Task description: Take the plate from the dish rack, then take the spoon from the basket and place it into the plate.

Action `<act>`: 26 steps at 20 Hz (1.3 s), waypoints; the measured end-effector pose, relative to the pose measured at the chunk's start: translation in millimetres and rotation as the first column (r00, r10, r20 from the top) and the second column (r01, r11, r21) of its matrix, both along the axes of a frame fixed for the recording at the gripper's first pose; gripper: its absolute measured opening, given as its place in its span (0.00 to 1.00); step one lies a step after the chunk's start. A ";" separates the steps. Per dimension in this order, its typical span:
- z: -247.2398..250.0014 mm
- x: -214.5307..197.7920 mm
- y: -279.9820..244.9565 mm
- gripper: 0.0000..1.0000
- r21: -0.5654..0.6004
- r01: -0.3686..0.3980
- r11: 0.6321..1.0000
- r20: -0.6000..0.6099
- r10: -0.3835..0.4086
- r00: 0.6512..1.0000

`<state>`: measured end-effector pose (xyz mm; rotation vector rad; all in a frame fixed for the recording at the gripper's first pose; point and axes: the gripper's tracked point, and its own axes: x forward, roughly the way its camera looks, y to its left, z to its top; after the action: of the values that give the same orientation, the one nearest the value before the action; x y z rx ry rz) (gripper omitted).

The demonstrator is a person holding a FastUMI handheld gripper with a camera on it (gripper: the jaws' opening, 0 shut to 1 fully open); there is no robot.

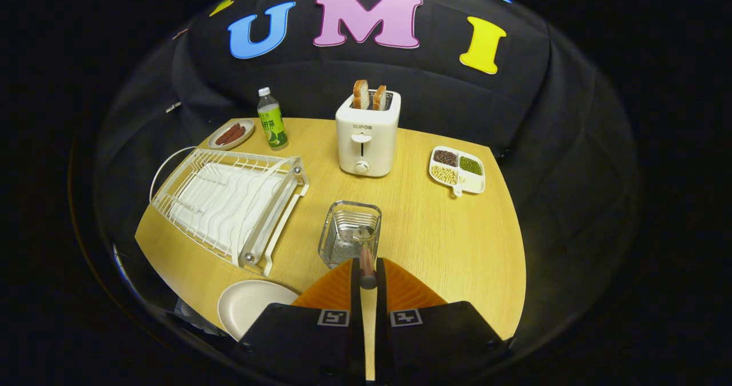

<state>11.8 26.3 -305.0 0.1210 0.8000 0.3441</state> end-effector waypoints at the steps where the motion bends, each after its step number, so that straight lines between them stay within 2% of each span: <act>1: 10.5 -0.7 -2.6 0.11 0.008 0.010 1.000 0.018 -0.010 1.000; 7: 77.2 -22.8 -11.9 0.11 0.096 0.046 0.994 0.101 -0.056 0.993; 12: 103.6 -75.6 -1.0 0.11 0.148 -0.005 0.989 0.107 -0.011 0.994; 15: 93.6 -115.1 16.4 0.11 0.158 -0.052 0.986 0.074 0.041 0.996; 19: 53.9 -155.0 42.8 0.11 0.120 -0.137 0.983 0.000 0.138 0.990; 23: 14.1 -175.3 59.9 0.11 0.114 -0.154 0.982 -0.067 0.162 0.984; 26: -3.2 -175.5 72.7 0.11 0.135 -0.147 0.980 -0.088 0.159 0.983</act>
<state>-163.7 99.0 -308.1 0.1983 0.8875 0.5391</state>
